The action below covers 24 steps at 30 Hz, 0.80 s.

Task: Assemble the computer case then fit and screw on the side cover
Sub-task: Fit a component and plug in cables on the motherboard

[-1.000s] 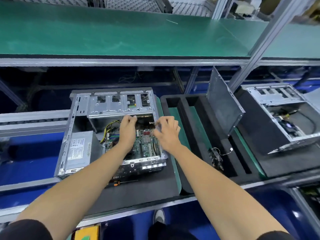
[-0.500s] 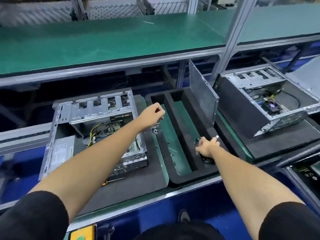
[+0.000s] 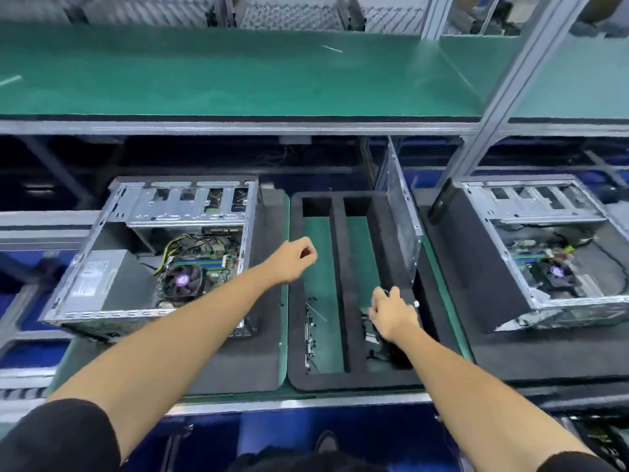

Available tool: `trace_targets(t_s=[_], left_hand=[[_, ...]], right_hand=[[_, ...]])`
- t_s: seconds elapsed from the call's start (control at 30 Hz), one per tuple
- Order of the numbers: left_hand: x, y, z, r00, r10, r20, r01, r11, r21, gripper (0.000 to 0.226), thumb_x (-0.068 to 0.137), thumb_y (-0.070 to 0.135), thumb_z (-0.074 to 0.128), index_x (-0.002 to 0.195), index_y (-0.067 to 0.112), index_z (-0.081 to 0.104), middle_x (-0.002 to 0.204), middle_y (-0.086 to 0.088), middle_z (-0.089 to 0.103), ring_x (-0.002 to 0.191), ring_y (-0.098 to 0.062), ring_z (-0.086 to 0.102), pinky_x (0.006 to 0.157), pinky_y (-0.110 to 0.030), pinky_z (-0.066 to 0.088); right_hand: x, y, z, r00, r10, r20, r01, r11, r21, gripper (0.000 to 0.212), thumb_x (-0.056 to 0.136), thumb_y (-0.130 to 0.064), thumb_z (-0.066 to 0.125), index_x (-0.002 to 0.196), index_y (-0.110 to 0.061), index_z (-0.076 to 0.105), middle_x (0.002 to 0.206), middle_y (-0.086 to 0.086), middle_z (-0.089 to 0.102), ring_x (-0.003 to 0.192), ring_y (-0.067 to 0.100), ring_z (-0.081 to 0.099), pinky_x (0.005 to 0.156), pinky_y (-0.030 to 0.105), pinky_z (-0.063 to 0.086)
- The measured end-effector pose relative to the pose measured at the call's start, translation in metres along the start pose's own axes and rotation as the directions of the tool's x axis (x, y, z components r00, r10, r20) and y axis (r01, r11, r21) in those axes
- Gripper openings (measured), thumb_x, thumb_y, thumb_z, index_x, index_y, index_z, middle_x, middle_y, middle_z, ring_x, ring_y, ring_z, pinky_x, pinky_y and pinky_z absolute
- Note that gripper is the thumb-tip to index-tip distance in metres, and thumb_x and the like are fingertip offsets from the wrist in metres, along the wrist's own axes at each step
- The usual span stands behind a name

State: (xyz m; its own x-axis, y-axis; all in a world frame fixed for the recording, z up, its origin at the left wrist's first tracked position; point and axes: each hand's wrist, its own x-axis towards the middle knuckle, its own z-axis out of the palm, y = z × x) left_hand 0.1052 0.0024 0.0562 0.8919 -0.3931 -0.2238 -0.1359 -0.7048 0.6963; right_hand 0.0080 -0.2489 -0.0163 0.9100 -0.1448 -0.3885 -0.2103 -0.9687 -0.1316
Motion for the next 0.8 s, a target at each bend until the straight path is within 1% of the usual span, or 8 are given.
trace_targets(t_s=[0.17, 0.27, 0.37, 0.43, 0.5, 0.6, 0.7, 0.8], left_hand=[[0.0, 0.003, 0.011, 0.99, -0.096, 0.099, 0.093, 0.995, 0.033, 0.016, 0.099, 0.037, 0.059, 0.101, 0.021, 0.055, 0.093, 0.007, 0.062, 0.083, -0.016, 0.057, 0.072, -0.03, 0.041], [-0.001, 0.009, 0.012, 0.974, -0.175, 0.147, 0.181, 0.983, -0.032, 0.04, 0.099, 0.054, 0.052, 0.094, 0.015, 0.048, 0.084, -0.004, 0.054, 0.071, -0.02, 0.045, 0.073, -0.034, 0.038], [-0.005, 0.019, 0.009, 0.954, -0.145, 0.26, 0.235, 0.905, -0.356, 0.046, 0.1, 0.061, 0.044, 0.084, 0.019, 0.03, 0.075, -0.009, 0.023, 0.063, -0.024, 0.024, 0.07, -0.037, 0.026], [-0.008, 0.021, 0.002, 0.935, -0.19, 0.3, 0.343, 0.694, -0.633, 0.046, 0.099, 0.06, 0.047, 0.104, 0.015, 0.051, 0.092, -0.01, 0.053, 0.08, -0.027, 0.061, 0.076, -0.037, 0.046], [-0.007, 0.015, -0.01, 0.94, -0.221, 0.261, 0.341, 0.548, -0.764, 0.063, 0.097, 0.053, 0.059, 0.133, 0.002, 0.052, 0.125, -0.014, 0.066, 0.11, -0.032, 0.069, 0.09, -0.038, 0.056], [-0.009, 0.01, -0.038, 0.957, -0.287, 0.051, 0.176, 0.429, -0.886, 0.058, 0.092, 0.025, 0.074, 0.136, 0.003, 0.042, 0.121, -0.021, 0.068, 0.092, -0.024, 0.073, 0.076, -0.036, 0.06], [-0.023, -0.009, -0.077, 0.931, -0.344, -0.125, 0.053, 0.464, -0.884, 0.05, 0.093, 0.017, 0.072, 0.132, 0.015, 0.04, 0.122, -0.018, 0.067, 0.086, -0.02, 0.07, 0.07, -0.031, 0.058], [-0.046, -0.041, -0.115, 0.943, -0.267, -0.199, -0.019, 0.554, -0.833, 0.039, 0.094, 0.023, 0.072, 0.123, 0.025, 0.046, 0.124, -0.016, 0.061, 0.099, -0.026, 0.065, 0.08, -0.042, 0.053]], right_hand=[[0.026, -0.01, -0.048, 0.98, -0.175, -0.094, 0.187, 0.972, 0.14, 0.016, 0.1, -0.001, 0.036, 0.097, -0.015, 0.044, 0.1, 0.01, 0.041, 0.094, 0.033, 0.048, 0.075, 0.04, 0.044], [0.032, -0.025, -0.077, 0.963, -0.225, -0.15, 0.267, 0.874, 0.407, 0.021, 0.106, -0.01, 0.036, 0.09, -0.012, 0.05, 0.1, 0.01, 0.056, 0.095, 0.029, 0.048, 0.078, 0.032, 0.043], [0.034, -0.051, -0.1, 0.95, -0.242, -0.195, 0.311, 0.718, 0.622, 0.028, 0.105, -0.007, 0.038, 0.082, -0.015, 0.051, 0.091, 0.004, 0.059, 0.079, 0.019, 0.047, 0.067, 0.028, 0.037], [0.035, -0.075, -0.115, 0.949, -0.242, -0.201, 0.311, 0.631, 0.711, 0.027, 0.103, -0.002, 0.039, 0.08, -0.016, 0.046, 0.083, 0.001, 0.052, 0.071, 0.017, 0.04, 0.064, 0.03, 0.03], [0.034, -0.099, -0.128, 0.948, -0.278, -0.154, 0.293, 0.576, 0.763, 0.022, 0.098, 0.0, 0.042, 0.083, -0.016, 0.043, 0.084, 0.005, 0.044, 0.076, 0.02, 0.038, 0.071, 0.033, 0.031], [0.027, -0.13, -0.141, 0.939, -0.335, -0.074, 0.213, 0.402, 0.891, 0.021, 0.096, 0.001, 0.046, 0.093, -0.018, 0.038, 0.099, 0.007, 0.044, 0.084, 0.022, 0.048, 0.065, 0.034, 0.052], [0.021, -0.168, -0.145, 0.95, -0.296, -0.099, 0.172, 0.235, 0.957, 0.04, 0.096, 0.002, 0.053, 0.119, -0.026, 0.038, 0.118, 0.011, 0.051, 0.091, 0.023, 0.062, 0.071, 0.038, 0.062], [0.021, -0.209, -0.141, 0.979, -0.206, -0.002, 0.013, 0.055, 0.998, 0.051, 0.1, -0.002, 0.045, 0.136, -0.035, 0.03, 0.107, 0.017, 0.058, 0.075, 0.025, 0.062, 0.087, 0.053, 0.058]])
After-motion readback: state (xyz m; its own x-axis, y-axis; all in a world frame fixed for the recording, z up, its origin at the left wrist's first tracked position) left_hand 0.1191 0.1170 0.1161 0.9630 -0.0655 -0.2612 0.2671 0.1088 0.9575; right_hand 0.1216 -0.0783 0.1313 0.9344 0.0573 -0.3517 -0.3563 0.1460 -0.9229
